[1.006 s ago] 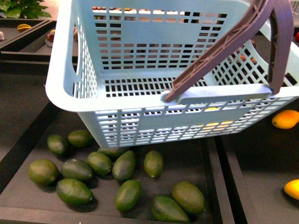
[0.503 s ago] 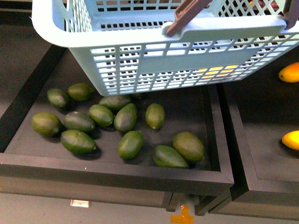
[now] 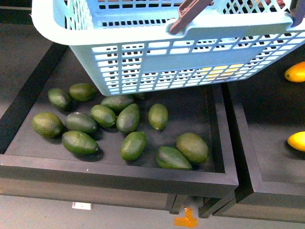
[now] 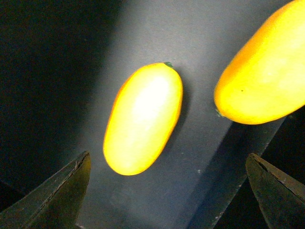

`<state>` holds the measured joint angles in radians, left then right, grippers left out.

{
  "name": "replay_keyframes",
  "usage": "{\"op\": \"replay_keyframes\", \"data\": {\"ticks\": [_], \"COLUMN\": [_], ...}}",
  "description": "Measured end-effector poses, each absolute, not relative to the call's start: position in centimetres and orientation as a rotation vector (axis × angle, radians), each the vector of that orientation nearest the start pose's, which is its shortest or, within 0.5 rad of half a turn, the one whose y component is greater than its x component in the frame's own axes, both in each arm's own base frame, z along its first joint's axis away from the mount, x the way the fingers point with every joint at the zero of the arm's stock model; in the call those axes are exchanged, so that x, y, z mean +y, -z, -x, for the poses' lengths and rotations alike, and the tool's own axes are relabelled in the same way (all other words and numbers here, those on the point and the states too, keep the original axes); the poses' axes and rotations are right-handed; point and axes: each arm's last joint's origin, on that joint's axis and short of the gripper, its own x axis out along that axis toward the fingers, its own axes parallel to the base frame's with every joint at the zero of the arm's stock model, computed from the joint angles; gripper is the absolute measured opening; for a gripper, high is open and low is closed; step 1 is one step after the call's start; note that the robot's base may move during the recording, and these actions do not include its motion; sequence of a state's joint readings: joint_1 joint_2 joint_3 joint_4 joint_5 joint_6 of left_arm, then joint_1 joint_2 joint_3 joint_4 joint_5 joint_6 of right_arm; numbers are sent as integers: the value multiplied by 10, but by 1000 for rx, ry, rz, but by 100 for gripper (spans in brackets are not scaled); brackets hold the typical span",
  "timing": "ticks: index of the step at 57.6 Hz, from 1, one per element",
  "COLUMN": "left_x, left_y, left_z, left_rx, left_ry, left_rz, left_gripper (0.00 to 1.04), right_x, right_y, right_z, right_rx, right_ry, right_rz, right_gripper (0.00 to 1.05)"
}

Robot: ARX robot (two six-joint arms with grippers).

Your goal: Pick lemon and mango into basket

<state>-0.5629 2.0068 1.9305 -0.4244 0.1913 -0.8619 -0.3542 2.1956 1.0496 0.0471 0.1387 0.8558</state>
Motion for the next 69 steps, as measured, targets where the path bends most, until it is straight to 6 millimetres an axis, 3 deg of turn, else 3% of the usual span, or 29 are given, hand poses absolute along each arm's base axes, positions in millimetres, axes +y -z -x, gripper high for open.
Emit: {"op": "replay_keyframes", "data": {"ticks": [69], "left_x": [-252], "left_y": [-338], "left_z": [-390], "left_rx": [781], "left_ry": [467], "left_rz": [708], "left_gripper": [5], "right_x": [-133], "right_y": [6], "right_z": [-387], "right_rx": [901], "right_ry": [953], "right_rz": [-810], "right_gripper": [96]}}
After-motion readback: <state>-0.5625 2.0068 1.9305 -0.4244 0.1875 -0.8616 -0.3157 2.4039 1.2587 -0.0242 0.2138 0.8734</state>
